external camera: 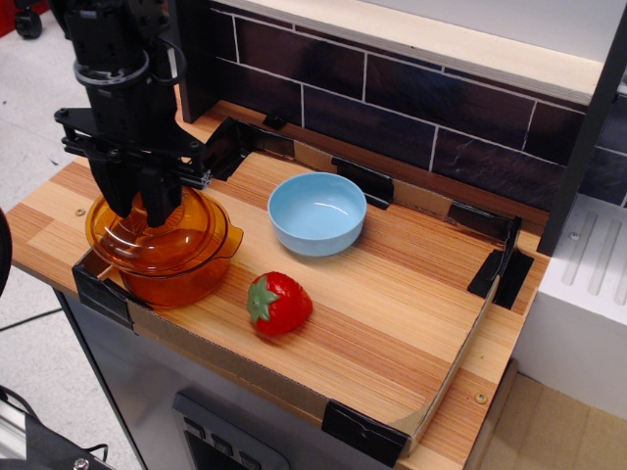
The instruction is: Put lid on pot
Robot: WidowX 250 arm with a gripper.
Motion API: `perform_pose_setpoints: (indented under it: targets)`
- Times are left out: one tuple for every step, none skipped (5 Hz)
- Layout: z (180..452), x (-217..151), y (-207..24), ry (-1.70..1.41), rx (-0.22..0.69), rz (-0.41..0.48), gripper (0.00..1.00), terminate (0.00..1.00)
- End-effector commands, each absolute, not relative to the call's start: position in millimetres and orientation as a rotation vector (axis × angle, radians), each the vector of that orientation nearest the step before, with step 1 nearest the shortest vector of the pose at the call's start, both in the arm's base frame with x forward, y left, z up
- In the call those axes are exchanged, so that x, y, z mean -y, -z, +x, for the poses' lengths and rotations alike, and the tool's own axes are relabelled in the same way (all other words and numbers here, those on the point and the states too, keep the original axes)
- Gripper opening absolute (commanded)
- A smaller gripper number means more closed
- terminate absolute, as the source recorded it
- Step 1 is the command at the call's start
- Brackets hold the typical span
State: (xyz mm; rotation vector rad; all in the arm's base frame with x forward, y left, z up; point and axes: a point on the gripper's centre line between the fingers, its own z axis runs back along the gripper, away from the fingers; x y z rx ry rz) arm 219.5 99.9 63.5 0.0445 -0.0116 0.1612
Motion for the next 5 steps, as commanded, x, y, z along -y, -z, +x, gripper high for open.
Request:
perform_pose_setpoints:
  targets:
    - [223.4,-105.3,-75.1,-0.157,0.053,0.057,0.00,0.00]
    - [232.6,-102.9,-76.6,-0.177,0.043,0.043,0.00,0.00]
    - [239.6,-99.4,-77.8,-0.190,0.042,0.040,0.00,0.00]
    - [242.3,-97.7,-79.6,-0.190,0.044,0.037,0.00,0.00]
    - [243.1,-98.6,-82.2,-0.152,0.052,0.053,1.00,1.00]
